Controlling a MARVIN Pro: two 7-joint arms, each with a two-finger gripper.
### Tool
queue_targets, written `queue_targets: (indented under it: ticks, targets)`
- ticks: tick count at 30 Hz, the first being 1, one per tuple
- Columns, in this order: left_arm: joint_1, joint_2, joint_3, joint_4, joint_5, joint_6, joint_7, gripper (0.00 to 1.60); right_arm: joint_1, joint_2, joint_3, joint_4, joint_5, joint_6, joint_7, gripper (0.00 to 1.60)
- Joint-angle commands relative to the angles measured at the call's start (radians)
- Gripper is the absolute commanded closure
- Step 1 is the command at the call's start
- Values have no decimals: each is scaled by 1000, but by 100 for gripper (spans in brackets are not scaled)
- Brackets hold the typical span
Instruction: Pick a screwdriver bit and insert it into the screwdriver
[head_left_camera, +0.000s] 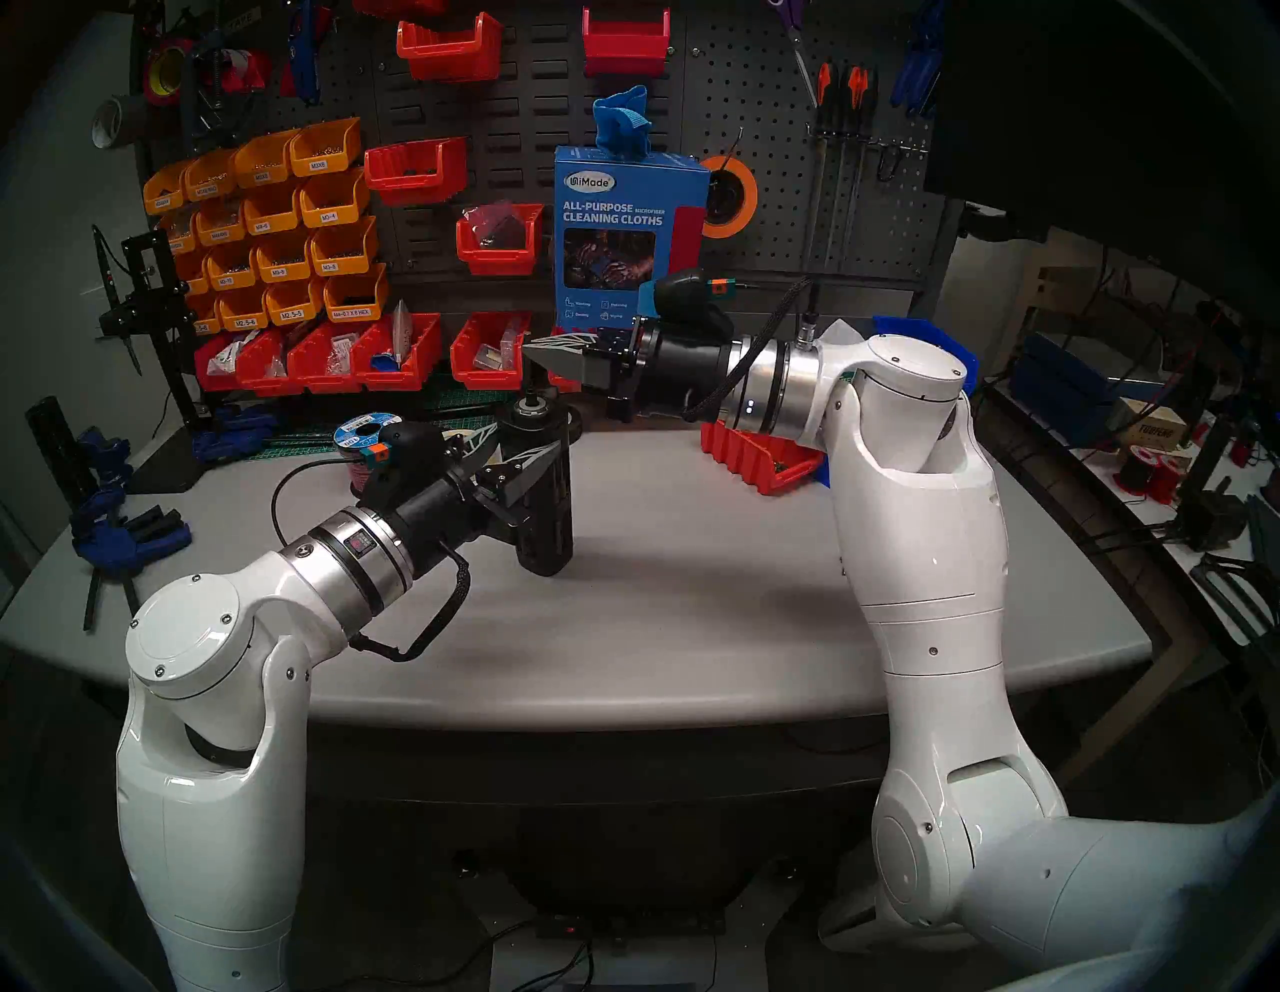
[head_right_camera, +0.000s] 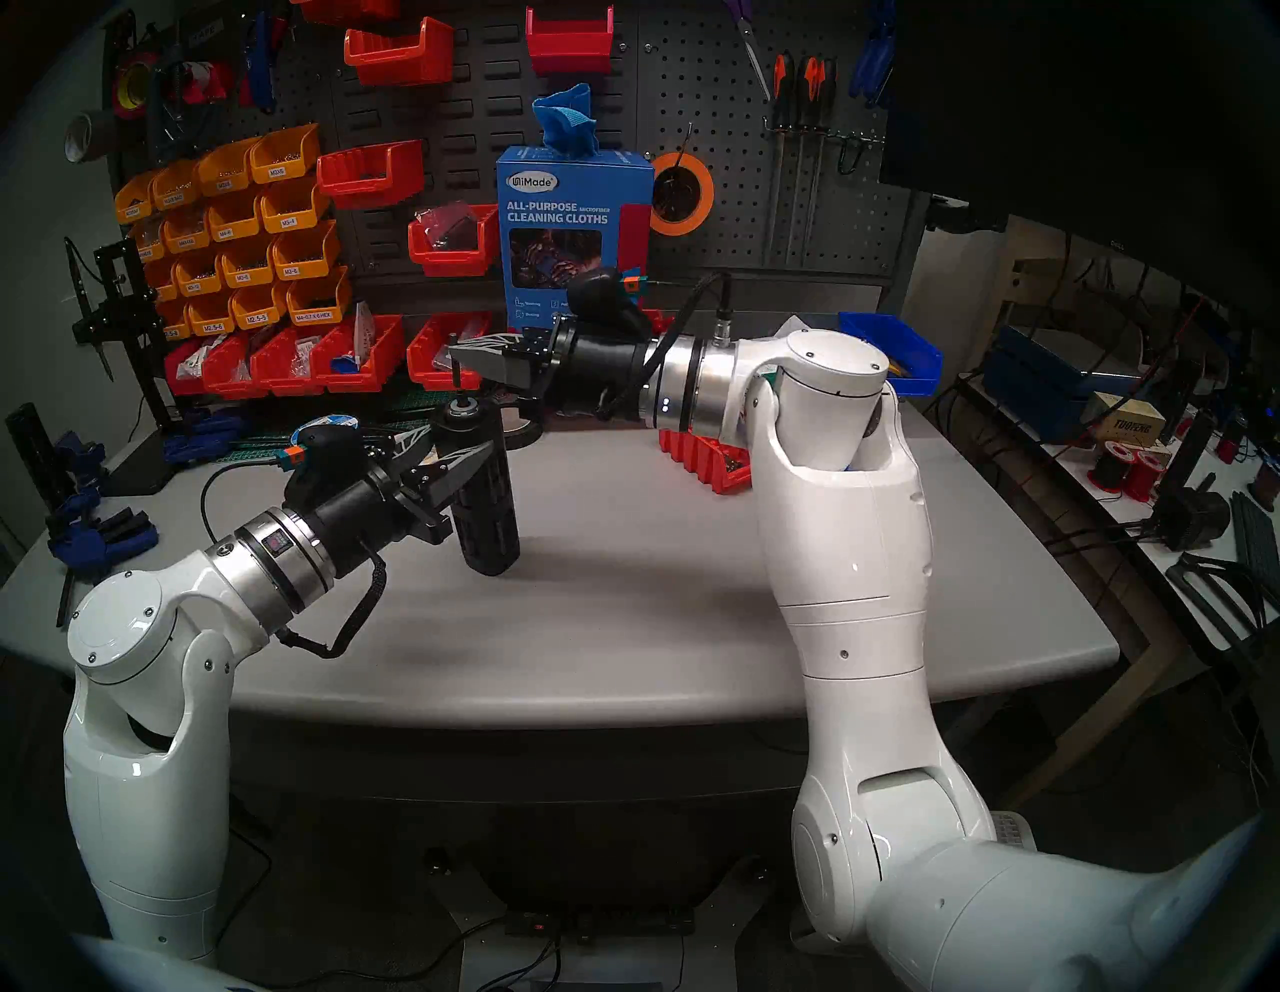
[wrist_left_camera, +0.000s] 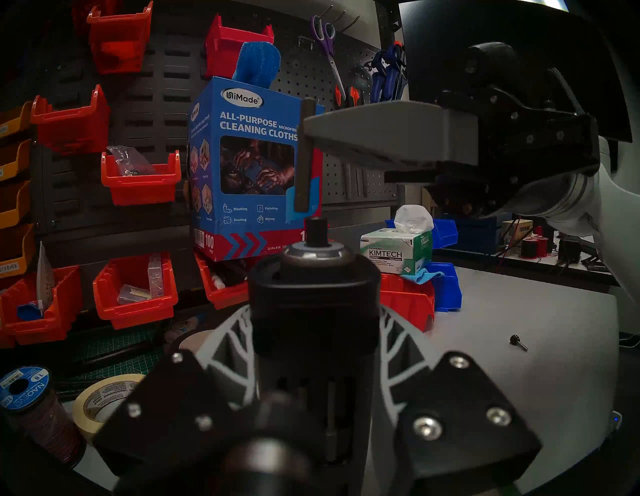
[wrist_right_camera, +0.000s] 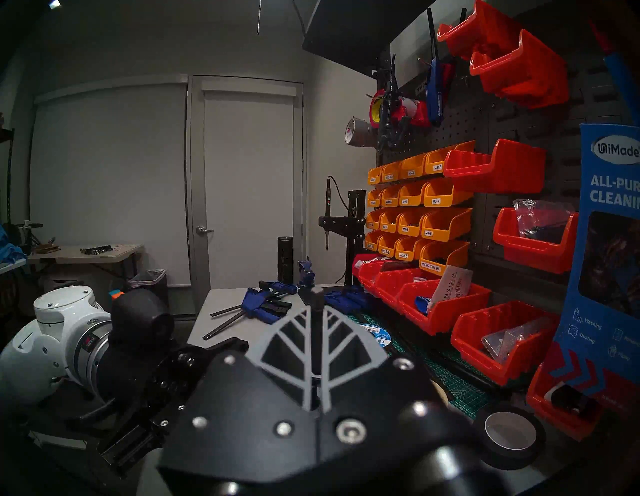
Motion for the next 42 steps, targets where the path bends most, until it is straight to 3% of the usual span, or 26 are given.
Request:
queue_targets:
  ticks: [1,42]
  targets:
    - [5,-3,-2,-4,-3,4,1,160,21,-4,-1,-29,2,7,1,160]
    - [2,-1,3,0,5,-2,4,160,-11,22,-9,-80,30,16,-11,160]
